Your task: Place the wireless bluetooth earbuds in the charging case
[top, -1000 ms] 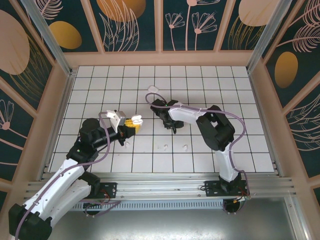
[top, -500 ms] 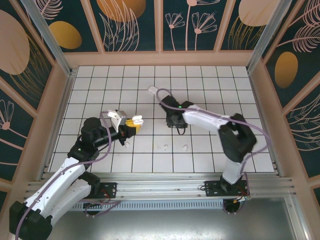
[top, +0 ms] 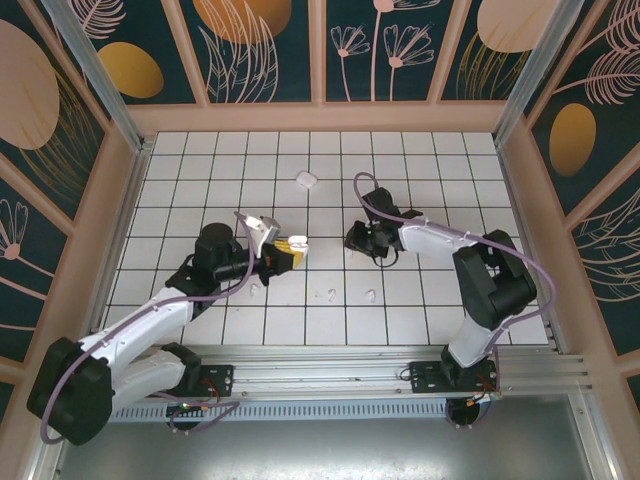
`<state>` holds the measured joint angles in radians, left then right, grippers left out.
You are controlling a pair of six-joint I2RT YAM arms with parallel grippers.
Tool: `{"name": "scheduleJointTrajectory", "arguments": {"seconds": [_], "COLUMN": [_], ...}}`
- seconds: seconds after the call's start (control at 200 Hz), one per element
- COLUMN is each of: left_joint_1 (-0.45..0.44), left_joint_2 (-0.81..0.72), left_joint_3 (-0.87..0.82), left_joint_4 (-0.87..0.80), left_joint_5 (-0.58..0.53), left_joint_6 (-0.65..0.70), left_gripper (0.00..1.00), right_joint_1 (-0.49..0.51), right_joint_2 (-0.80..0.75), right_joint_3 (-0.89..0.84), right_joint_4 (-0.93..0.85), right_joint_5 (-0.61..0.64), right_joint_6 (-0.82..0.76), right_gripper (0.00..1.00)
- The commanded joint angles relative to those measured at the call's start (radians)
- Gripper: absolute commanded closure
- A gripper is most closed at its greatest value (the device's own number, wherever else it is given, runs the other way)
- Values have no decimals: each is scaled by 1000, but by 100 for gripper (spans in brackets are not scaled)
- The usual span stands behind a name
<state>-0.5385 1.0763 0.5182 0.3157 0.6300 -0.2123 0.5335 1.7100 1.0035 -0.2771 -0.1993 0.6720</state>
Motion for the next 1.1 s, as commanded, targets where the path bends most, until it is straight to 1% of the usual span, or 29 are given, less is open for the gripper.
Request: {"name": "scheduleJointTrajectory", "arguments": {"seconds": [0.0, 0.115, 0.13, 0.245, 0.445, 0.551, 0.571, 0.641, 0.706, 0.876, 1.091], "left_joint_1": [-15, -24, -25, -26, -26, -26, -27, -26, -27, -27, -28], "left_joint_2": [31, 57, 59, 74, 77, 74, 73, 70, 69, 70, 79], "left_joint_3": [40, 42, 42, 40, 41, 37, 36, 34, 31, 31, 31], "left_joint_4": [96, 100, 100, 100, 81, 71, 70, 66, 64, 63, 59], "left_joint_5": [14, 8, 9, 3, -8, -10, -11, -12, -14, -17, -28], "left_joint_6": [-17, -9, -7, -1, 17, 24, 24, 25, 27, 30, 43], "left_gripper": [100, 100, 100, 100, 100, 100, 100, 100, 100, 100, 100], "right_joint_1": [1, 8, 26, 56, 93, 101, 102, 107, 109, 119, 134], "right_joint_2": [38, 78, 84, 128, 180, 207, 211, 223, 231, 244, 226], "right_joint_3": [41, 104, 114, 173, 215, 237, 241, 253, 263, 281, 302], "right_joint_4": [11, -70, -81, -169, -224, -252, -258, -272, -281, -301, -345], "right_joint_5": [-10, 66, 78, 146, 196, 209, 230, 244, 254, 278, 307], "right_joint_6": [0, -24, -26, -38, -36, -40, -40, -44, -47, -55, -58], "right_gripper": [68, 68, 69, 69, 70, 71, 71, 71, 73, 83, 89]}}
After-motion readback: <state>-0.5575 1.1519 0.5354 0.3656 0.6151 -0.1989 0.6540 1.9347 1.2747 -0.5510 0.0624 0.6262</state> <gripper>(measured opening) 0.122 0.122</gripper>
